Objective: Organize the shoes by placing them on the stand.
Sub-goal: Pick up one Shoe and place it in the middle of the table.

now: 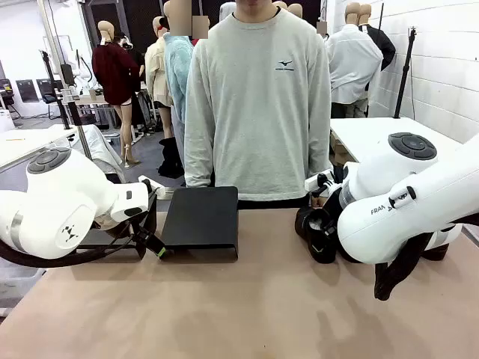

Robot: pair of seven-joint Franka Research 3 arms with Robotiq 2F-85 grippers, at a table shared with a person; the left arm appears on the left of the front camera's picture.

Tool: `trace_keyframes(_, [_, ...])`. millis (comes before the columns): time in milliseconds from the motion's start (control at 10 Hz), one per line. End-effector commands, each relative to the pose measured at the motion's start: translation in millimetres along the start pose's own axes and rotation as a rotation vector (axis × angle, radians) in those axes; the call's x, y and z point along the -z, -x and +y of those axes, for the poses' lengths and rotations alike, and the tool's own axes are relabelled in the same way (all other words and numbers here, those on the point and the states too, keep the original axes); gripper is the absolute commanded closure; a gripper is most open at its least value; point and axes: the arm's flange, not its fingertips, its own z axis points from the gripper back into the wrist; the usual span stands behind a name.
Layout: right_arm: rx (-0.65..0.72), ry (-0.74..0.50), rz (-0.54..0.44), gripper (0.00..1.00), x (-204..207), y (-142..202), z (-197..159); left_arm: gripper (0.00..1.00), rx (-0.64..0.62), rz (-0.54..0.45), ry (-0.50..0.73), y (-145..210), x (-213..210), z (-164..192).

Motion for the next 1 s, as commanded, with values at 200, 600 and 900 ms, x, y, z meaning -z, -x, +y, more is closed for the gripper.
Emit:
trace_keyframes(200, [0.000,0.000,0.000,0.00,0.0,0.0,0.0,0.00,0.000,0.000,0.000,0.0,0.0,0.0])
trace_keyframes(600, [0.000,0.000,0.000,0.00,0.0,0.0,0.0,0.00,0.000,0.000,0.000,0.0,0.0,0.0])
trace_keyframes(900, [0.000,0.000,0.000,0.00,0.0,0.0,0.0,0.00,0.000,0.000,0.000,0.0,0.0,0.0])
